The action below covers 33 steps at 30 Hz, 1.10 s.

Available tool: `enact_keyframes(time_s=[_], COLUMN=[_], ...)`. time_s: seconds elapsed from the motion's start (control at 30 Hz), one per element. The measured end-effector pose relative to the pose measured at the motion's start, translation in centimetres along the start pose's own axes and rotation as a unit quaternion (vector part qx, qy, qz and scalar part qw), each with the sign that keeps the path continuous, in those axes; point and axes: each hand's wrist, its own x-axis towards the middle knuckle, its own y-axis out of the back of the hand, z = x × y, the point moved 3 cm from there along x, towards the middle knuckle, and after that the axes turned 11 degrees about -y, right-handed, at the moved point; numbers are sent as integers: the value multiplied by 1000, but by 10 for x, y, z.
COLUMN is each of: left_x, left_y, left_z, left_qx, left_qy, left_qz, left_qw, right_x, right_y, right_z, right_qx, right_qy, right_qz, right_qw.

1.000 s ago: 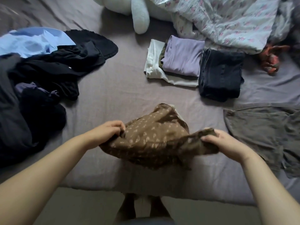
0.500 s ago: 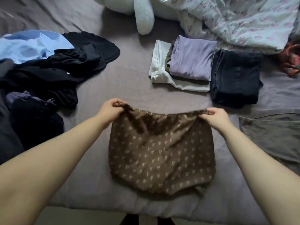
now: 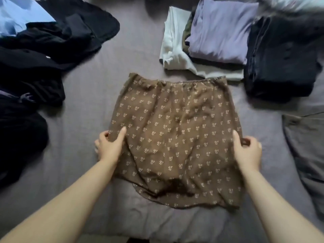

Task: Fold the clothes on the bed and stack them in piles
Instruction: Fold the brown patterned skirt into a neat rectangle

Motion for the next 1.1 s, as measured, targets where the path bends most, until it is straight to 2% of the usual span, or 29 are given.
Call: enact_keyframes(time_s=[0.1,0.17,0.2,0.27,0.33,0.4,0.43,0.5,0.57,0.63,0.67,0.7,0.73,0.8,0.87,1.0,1.1], left_x=[-5,-8,-10,-15,-19,-24,-27,-29,-29,-31,-32,-35,-40,-58,-67,-60,-59], left_y=[4,1,-3,-9,-11,-9,-5,5,14,23,24,26,26,24,17,8,4], left_z=[-14,-6,-1,16,31,44,49,48,37,24,16,10,4,0,-12,-29,-28], left_qx=[-164,-189,-197,-223,-278,-303,-285,-225,-170,-125,-106,-88,-86,-103,-74,63,142], left_qy=[15,42,56,79,102,110,103,107,166,201,200,193,196,210,178,40,-39], left_qz=[-124,-202,-223,-206,-158,-150,-164,-195,-252,-280,-278,-278,-295,-364,-410,-272,-248], left_qw=[979,960,953,950,942,935,939,949,938,930,933,937,931,902,891,959,958], right_x=[-12,-22,-27,-34,-34,-27,-20,-7,6,11,10,7,3,-5,-16,-56,-71], right_y=[17,23,24,26,28,34,37,44,47,50,50,49,46,31,2,-72,-120], right_z=[58,75,76,70,59,43,37,29,35,39,37,30,18,-17,-61,-156,-203], right_qx=[-71,-72,-38,124,304,393,402,363,235,-33,-147,-207,-224,-188,-159,-180,-241], right_qy=[-22,-43,-50,-90,-155,-191,-207,-239,-259,-209,-155,-105,-58,55,177,342,373], right_qz=[-32,-75,-102,-144,-164,-172,-172,-177,-193,-184,-154,-116,-81,-37,-65,-151,-200], right_qw=[997,994,993,978,926,883,875,883,917,960,965,966,969,980,969,910,874])
